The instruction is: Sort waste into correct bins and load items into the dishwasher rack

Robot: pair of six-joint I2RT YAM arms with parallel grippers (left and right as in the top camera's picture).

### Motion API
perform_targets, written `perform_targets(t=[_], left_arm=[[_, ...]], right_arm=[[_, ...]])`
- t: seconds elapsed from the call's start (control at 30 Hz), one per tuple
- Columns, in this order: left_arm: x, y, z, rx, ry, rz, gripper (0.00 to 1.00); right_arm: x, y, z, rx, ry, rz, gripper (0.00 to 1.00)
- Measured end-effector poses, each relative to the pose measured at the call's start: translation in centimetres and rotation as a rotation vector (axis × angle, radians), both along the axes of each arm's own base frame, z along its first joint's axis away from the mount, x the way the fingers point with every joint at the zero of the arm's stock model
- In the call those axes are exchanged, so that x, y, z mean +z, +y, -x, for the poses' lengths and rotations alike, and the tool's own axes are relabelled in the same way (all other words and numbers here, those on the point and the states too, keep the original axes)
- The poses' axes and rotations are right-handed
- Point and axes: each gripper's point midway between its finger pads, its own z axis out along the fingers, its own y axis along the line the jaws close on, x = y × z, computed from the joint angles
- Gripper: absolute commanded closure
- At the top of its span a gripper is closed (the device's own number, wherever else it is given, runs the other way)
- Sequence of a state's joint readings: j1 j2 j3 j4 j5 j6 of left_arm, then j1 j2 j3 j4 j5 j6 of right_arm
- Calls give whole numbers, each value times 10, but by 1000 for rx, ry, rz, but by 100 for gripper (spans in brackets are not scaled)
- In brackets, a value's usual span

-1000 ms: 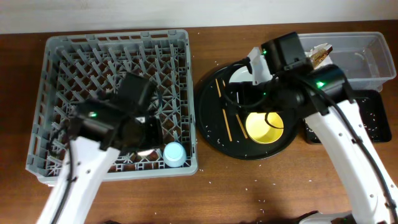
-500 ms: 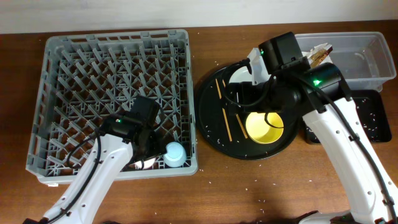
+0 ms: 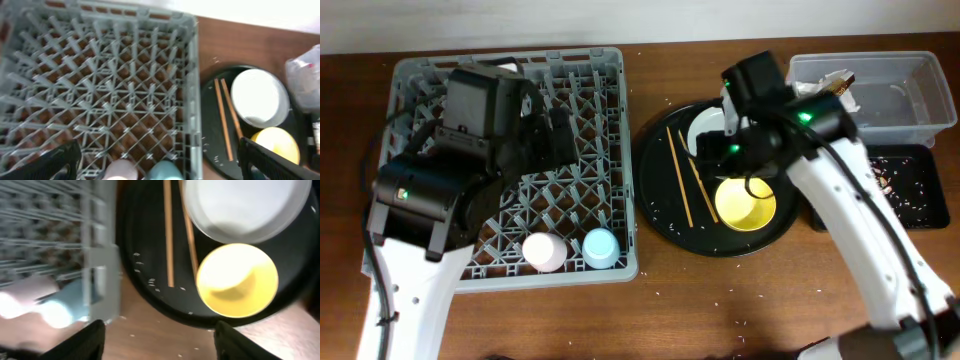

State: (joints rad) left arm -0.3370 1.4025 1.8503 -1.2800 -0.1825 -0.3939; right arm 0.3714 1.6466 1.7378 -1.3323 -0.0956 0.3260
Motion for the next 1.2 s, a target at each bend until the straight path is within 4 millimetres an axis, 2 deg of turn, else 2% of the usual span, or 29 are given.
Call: perform_targets(t=[0.07, 0.13, 0.2, 0.27, 0.43, 0.6, 0.67, 0.73, 1.0, 1.13, 1.17, 1.2], left_arm=[[-7, 5, 5, 6, 37, -35, 1], [-12, 9, 11, 11, 65, -52, 1], [-17, 12, 17, 13, 95, -67, 1], [-17, 12, 17, 14, 99, -69, 1], [-17, 12, 17, 15, 99, -70, 1], [-18, 13, 18, 15, 101, -71, 1], [-18, 13, 18, 15, 101, -71, 1], [-18, 13, 18, 15, 101, -71, 1], [-18, 13, 18, 15, 101, -71, 1], [-18, 13, 18, 15, 102, -71, 1], [-18, 13, 18, 15, 101, -71, 1], [-18, 13, 18, 15, 101, -71, 1]], right_arm=[[-23, -1, -7, -6, 56, 43, 42], [-37, -1, -11, -7, 92, 65, 55], [-60, 0, -14, 0, 152, 91, 50], [-71, 1, -17, 2, 176, 100, 45], [-72, 2, -17, 5, 178, 102, 33], [-72, 2, -17, 5, 178, 102, 29], [-72, 1, -17, 4, 179, 102, 21], [-73, 1, -16, 5, 185, 105, 2], [-73, -2, -10, 5, 208, 119, 2], [-72, -44, 38, -16, 403, 290, 2], [-71, -49, 35, -26, 395, 296, 2], [-65, -53, 19, -45, 307, 274, 2]])
